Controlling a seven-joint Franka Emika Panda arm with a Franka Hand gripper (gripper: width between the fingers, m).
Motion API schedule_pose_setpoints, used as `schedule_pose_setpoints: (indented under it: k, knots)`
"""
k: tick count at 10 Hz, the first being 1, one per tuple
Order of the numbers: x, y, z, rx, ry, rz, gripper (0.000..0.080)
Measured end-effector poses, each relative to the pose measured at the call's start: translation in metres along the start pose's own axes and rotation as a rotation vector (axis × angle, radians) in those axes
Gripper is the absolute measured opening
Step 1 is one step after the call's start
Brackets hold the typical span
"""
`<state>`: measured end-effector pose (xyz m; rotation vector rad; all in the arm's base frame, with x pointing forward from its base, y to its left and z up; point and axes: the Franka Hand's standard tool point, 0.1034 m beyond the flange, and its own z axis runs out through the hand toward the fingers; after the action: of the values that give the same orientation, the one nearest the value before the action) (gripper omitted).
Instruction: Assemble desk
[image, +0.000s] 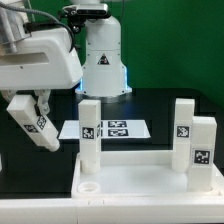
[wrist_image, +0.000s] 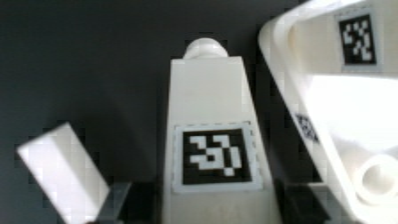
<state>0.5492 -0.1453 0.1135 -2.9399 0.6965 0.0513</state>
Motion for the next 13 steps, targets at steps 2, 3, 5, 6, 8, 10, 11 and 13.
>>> schedule_pose_setpoints:
  k: [2,3,5,6,8,10,11,13]
  knots:
    - [0.011,-0.027,-0.019,-0.03,0.107,-0.06,0.0285]
    - [0.026,-0.051,-0.037,-0.031,0.205,-0.098,0.0285]
    - [0.012,-0.087,-0.043,-0.008,0.352,-0.079,0.0285]
    - [-0.002,-0.088,-0.034,-0.017,0.444,-0.087,0.0285]
    - [0.0,-0.084,-0.032,-0.026,0.503,-0.091,0.0285]
    - [0.0,-0.1,-0.03,-0.026,0.493,-0.118,0.0285]
    - [0.009,-0.119,-0.038,-0.013,0.482,-0.133,0.0285]
    - [0.025,-0.137,-0.038,-0.007,0.543,-0.154,0.0285]
